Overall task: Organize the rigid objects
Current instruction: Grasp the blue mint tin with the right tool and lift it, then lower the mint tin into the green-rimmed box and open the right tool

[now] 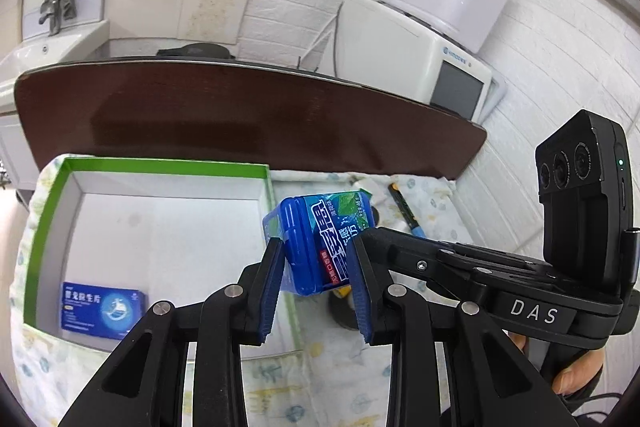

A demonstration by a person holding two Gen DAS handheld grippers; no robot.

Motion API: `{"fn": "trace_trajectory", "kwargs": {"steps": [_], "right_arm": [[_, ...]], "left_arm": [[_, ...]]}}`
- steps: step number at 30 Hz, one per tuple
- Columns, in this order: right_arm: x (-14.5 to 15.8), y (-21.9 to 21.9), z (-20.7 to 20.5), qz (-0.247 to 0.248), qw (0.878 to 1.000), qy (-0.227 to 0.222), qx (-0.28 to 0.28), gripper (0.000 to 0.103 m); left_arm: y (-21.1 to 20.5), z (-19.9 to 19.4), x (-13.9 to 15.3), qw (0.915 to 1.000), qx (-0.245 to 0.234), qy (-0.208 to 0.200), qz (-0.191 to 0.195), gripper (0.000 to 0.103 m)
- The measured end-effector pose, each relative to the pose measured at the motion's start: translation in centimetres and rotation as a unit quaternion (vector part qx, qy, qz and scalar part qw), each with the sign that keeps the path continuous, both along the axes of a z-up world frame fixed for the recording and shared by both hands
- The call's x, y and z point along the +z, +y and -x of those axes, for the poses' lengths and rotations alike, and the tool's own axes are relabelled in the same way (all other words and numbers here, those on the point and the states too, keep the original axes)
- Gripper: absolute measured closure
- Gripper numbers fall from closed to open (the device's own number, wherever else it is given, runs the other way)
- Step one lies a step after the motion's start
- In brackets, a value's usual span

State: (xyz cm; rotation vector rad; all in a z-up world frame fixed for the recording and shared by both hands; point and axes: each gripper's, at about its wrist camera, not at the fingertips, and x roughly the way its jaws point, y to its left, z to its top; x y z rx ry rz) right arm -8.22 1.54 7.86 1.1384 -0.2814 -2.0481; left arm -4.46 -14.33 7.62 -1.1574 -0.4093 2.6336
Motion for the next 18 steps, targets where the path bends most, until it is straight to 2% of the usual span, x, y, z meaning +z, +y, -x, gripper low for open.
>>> {"fn": "trace_trajectory", "kwargs": {"steps": [9, 18], "right_arm": [[-1.6, -8.1, -0.3, -0.012, 0.998, -0.024, 0.057, 0.083], [-3.4, -11.7, -0.3, -0.035, 0.995, -0.044, 0.077, 0.083]], "left_arm": [[-7.2, -1.7, -2.2, 0.9982, 0.056, -0.019, -0.014, 0.072], [-10.6, -1.9, -4.5, 0.9960, 0.072, -0.040, -0.035, 0.072]]}}
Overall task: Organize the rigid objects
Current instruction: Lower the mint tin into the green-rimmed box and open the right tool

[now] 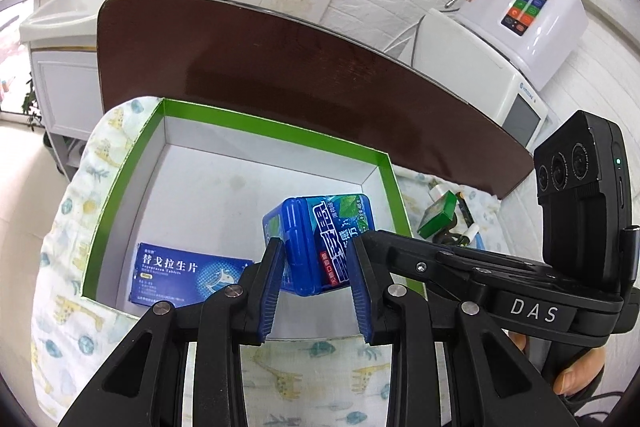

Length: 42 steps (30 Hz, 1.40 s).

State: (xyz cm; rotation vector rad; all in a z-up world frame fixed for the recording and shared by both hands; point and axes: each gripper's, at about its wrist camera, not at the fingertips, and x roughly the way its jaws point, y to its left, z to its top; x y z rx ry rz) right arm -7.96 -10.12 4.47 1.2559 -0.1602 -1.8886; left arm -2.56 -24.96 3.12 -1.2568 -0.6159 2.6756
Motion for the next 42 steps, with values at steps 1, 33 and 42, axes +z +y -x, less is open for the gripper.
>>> {"fn": "trace_trajectory", "kwargs": {"steps": [1, 33, 42], "right_arm": [[-0.2, -0.2, 0.0, -0.003, 1.000, -0.002, 0.000, 0.083], [-2.3, 4.7, 0.1, -0.037, 0.998, -0.028, -0.031, 0.088], [-1.0, 14.2, 1.6, -0.026, 0.992, -0.004, -0.120, 0.084]], "left_arm": [[-0.1, 0.0, -0.3, 1.0000, 0.000, -0.003, -0.003, 0.072], [5.2, 1.6, -0.6, 0.9981, -0.055, -0.017, 0.022, 0.072], [13.3, 3.4, 0.3, 0.9919, -0.112, -0.013, 0.059, 0.053]]}}
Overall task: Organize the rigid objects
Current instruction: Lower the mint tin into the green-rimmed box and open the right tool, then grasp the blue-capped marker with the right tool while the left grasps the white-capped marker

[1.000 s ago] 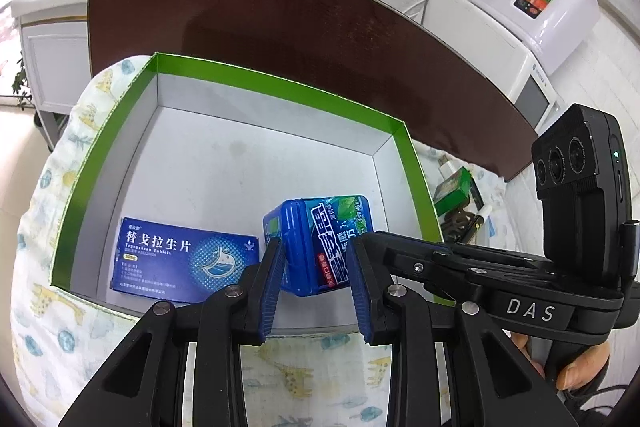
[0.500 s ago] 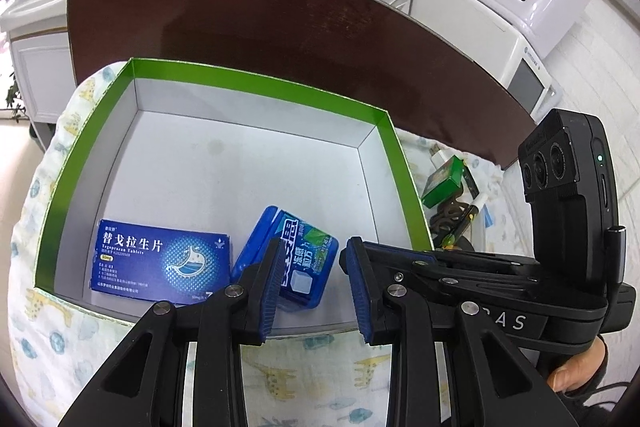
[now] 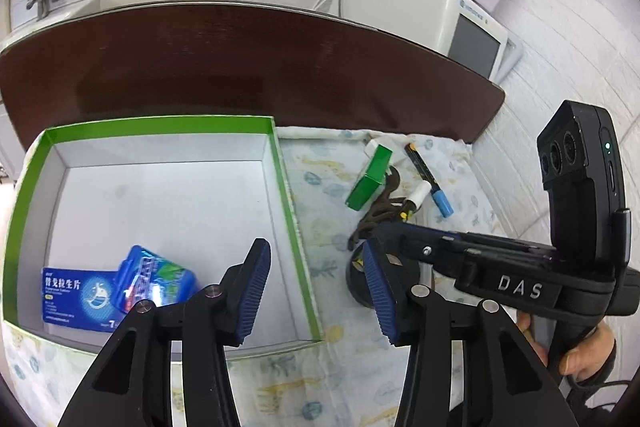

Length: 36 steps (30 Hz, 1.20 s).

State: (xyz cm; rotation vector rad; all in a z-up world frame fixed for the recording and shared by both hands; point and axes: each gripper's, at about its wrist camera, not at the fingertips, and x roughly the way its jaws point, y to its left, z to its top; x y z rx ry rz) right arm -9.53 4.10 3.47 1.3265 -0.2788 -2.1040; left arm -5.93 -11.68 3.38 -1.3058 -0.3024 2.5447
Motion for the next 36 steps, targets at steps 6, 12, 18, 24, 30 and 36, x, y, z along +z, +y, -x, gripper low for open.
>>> {"fn": "trace_trajectory", "kwargs": {"steps": [6, 12, 18, 24, 30, 36], "right_arm": [[-0.4, 7.3, 1.7, -0.034, 0.996, 0.019, -0.083, 0.073], [-1.6, 12.1, 3.4, -0.068, 0.989, 0.018, -0.132, 0.063], [-3.3, 14.5, 5.0, -0.097, 0.984, 0.013, -0.149, 0.061], [-5.1, 14.3, 7.1, -0.127, 0.982, 0.009, -0.142, 0.060], [-6.4, 13.6, 9.4, -0.161, 0.978, 0.009, -0.133, 0.060], [-7.5, 12.9, 11.1, -0.177, 0.977, 0.007, -0.120, 0.061]], "left_arm": [[6.4, 1.2, -1.1, 0.9969, -0.048, -0.001, 0.063, 0.050], [10.7, 3.0, -3.5, 0.9879, -0.083, -0.018, 0.130, 0.050], [12.2, 4.4, -5.4, 0.9830, -0.103, -0.035, 0.148, 0.050], [13.1, 5.5, -6.6, 0.9779, -0.122, -0.045, 0.163, 0.051], [13.6, 6.2, -6.9, 0.9738, -0.132, -0.040, 0.181, 0.064], [13.9, 6.6, -6.8, 0.9736, -0.135, -0.042, 0.179, 0.085]]}}
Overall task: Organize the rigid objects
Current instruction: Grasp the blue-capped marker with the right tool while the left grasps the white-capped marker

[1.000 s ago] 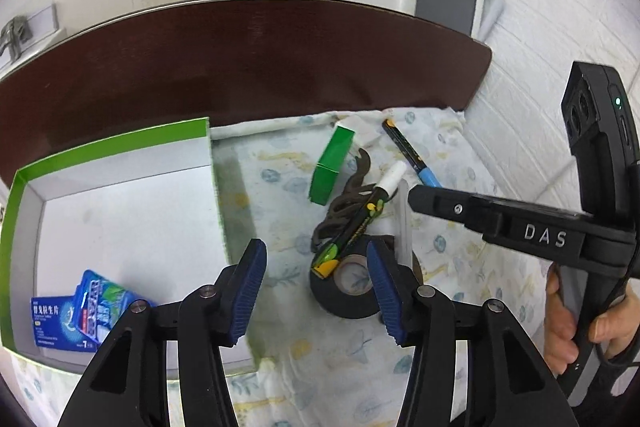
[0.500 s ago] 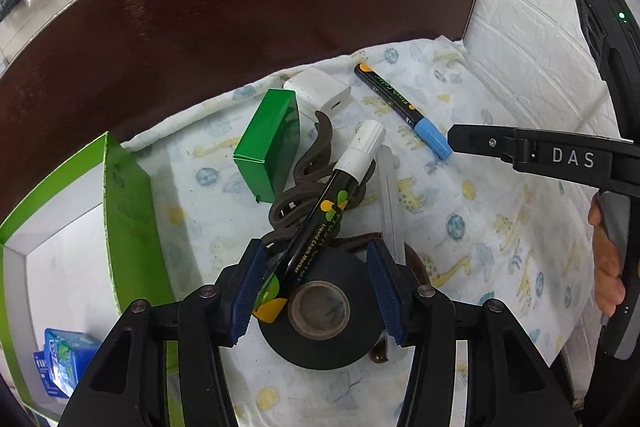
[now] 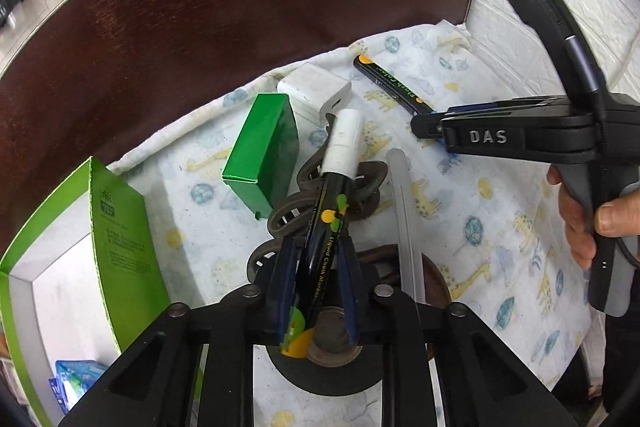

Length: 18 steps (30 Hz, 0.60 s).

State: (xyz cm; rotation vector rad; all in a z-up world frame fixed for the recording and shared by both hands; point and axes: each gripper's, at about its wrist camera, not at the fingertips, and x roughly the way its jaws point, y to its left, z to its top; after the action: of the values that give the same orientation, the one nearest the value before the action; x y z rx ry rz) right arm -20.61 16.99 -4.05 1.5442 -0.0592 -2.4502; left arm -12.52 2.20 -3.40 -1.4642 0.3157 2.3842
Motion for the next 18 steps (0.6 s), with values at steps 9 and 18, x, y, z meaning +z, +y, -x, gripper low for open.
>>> {"fn": "trace_trajectory", "kwargs": {"steps": [9, 18], "right_arm": [[-0.1, -1.5, 0.0, -0.055, 0.998, 0.027, 0.017, 0.085], [1.9, 0.6, -2.2, 0.032, 0.999, 0.017, 0.003, 0.086]], "left_arm": [[0.6, -0.3, 0.1, 1.0000, -0.004, 0.006, 0.003, 0.087], [-0.1, -0.7, 1.2, 0.9994, 0.010, 0.013, -0.029, 0.088]]}}
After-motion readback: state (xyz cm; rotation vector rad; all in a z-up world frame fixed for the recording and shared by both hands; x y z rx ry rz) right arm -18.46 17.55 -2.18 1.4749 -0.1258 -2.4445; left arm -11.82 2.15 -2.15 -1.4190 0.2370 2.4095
